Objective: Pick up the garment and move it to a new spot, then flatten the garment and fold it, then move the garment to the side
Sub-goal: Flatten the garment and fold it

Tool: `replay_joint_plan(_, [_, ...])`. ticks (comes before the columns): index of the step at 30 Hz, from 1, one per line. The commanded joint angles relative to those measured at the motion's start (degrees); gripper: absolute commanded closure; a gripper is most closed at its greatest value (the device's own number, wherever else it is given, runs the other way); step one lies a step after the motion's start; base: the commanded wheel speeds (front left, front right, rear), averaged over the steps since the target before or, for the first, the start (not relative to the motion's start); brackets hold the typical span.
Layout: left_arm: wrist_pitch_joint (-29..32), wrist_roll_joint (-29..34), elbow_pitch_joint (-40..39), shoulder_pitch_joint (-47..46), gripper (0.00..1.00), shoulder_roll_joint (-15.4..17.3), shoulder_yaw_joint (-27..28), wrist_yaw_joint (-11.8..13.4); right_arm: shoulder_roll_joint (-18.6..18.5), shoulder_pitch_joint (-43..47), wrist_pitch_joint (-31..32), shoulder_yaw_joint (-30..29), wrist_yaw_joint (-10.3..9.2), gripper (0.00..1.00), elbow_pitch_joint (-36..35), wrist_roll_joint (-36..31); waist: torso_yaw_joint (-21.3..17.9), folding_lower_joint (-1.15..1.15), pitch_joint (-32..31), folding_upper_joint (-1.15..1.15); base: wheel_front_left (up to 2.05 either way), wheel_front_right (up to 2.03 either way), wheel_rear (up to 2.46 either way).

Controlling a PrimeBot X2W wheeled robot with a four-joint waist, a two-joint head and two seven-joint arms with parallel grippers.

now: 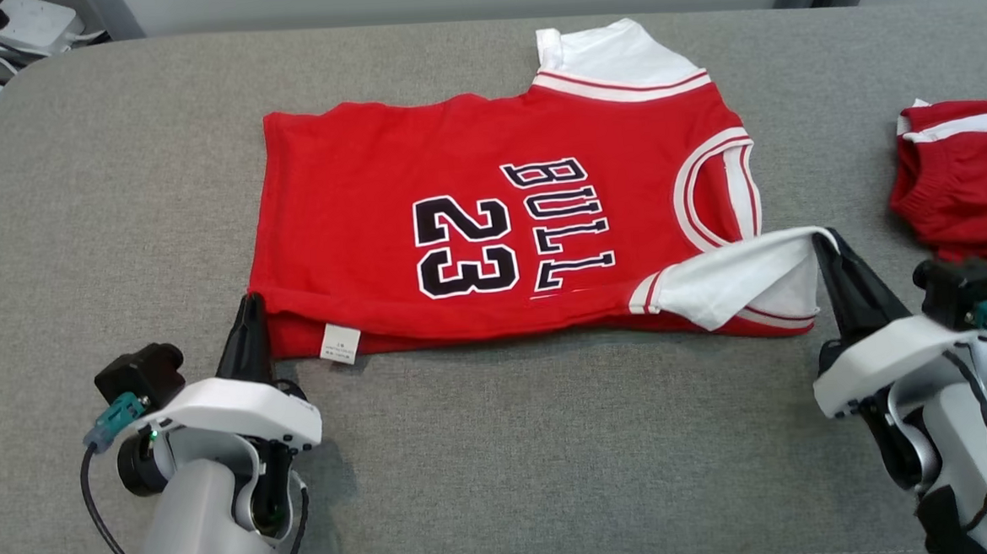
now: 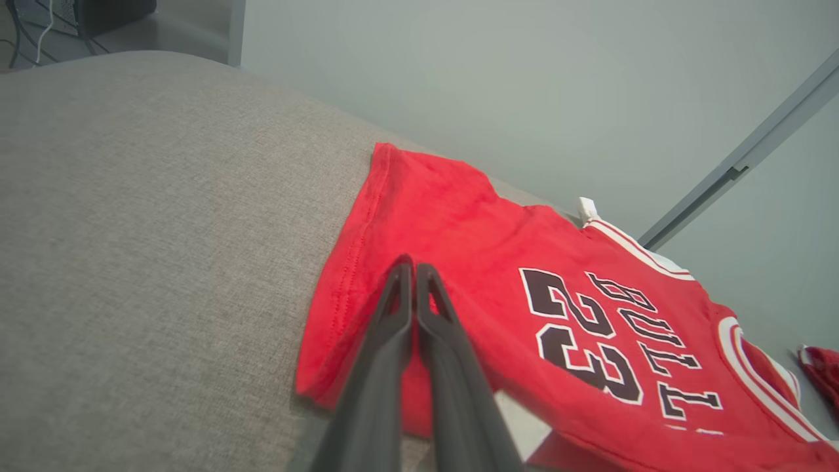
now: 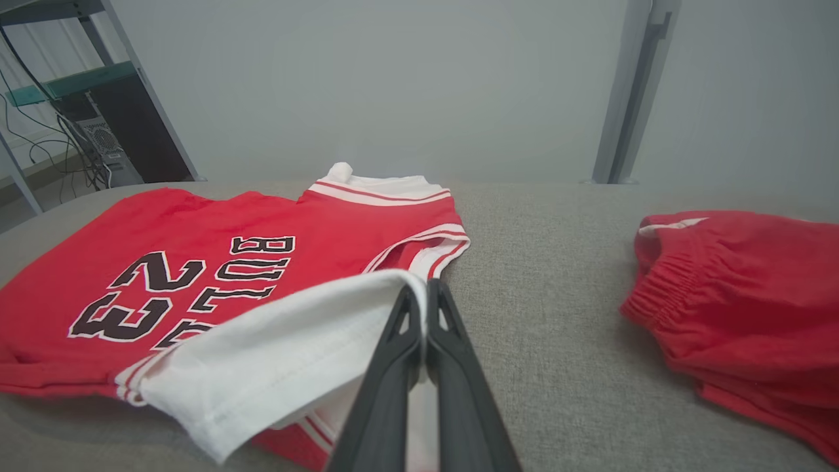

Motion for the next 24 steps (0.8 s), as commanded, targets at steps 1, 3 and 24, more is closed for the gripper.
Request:
replay_joint_plan(1, [-0.34, 0.64, -0.92, -2.89, 1.0, 1.43, 1.47, 0.77, -0.38, -2.34, -0.77, 0.68, 0.24, 1.0, -0.25, -0.79, 0.49, 0.0, 1.24, 0.0, 0.0, 0.0, 0.0])
replay_joint_plan(3, [-0.34, 0.66, -0.54, -4.36, 1.0, 1.43, 1.57, 1.58, -0.49, -4.88, -0.77, 0.84, 0.24, 1.0, 1.26, -1.11, 0.76, 0.0, 2.14, 0.0, 0.0, 0.0, 0.0])
replay_joint_plan(24, [-0.34, 6.4, 3.28, -14.6, 1.0, 1.43, 1.81, 4.56, -0.57, -22.7, -0.77, 5.61, 0.24, 1.0, 13.37, -1.25, 2.55, 0.0, 9.7, 0.0, 0.0, 0.0, 0.0])
